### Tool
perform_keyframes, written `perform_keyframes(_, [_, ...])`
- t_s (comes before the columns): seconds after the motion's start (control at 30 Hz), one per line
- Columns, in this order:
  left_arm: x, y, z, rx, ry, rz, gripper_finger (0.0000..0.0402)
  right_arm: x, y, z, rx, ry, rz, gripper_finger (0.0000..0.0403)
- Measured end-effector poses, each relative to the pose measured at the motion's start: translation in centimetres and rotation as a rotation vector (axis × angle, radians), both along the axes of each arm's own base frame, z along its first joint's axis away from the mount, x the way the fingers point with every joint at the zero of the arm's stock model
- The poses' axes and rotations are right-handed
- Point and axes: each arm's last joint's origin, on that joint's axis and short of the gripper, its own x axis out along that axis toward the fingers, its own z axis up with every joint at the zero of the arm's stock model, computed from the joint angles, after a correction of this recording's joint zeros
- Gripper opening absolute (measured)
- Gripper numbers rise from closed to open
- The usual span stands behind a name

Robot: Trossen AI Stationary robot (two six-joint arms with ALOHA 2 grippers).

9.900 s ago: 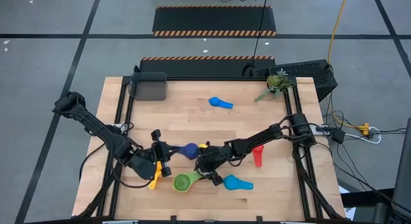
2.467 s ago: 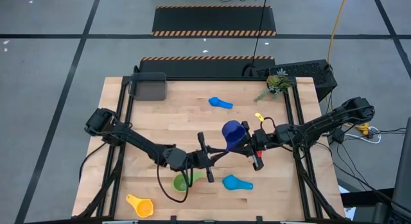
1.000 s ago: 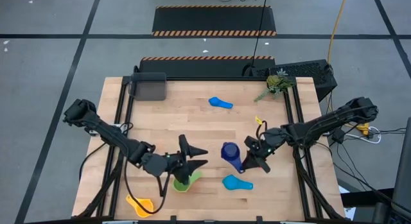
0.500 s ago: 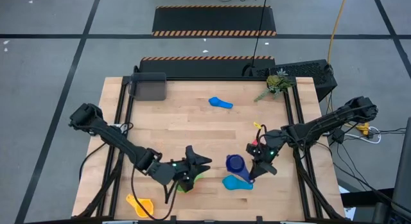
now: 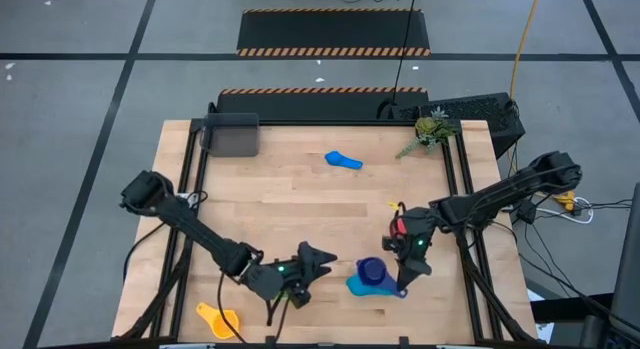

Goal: Nest measuring cups in basket
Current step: Stack the purple measuring cup on top of the green measuring cup

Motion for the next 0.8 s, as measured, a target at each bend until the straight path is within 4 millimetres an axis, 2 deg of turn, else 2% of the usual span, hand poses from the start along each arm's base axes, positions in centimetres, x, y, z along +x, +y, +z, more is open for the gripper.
perform_keyframes(0.2, [0.3,-0.9,-1.3,0.064,0.000,-0.023,0.0304,0.9,-0.1,-0.1,0.069,-0.032,0.054,0.0000])
perform_keyframes(0.47, [1.1,-1.4,-3.1,0.176,0.009,-0.023,0.0280,2.4,0.1,-1.6,0.125,-0.009,0.114,0.0000])
perform_keyframes(0.8, [1.0,-2.4,-3.6,0.182,-0.018,-0.096,0.0249,4.1,0.6,-2.6,0.167,-0.166,0.111,0.0000])
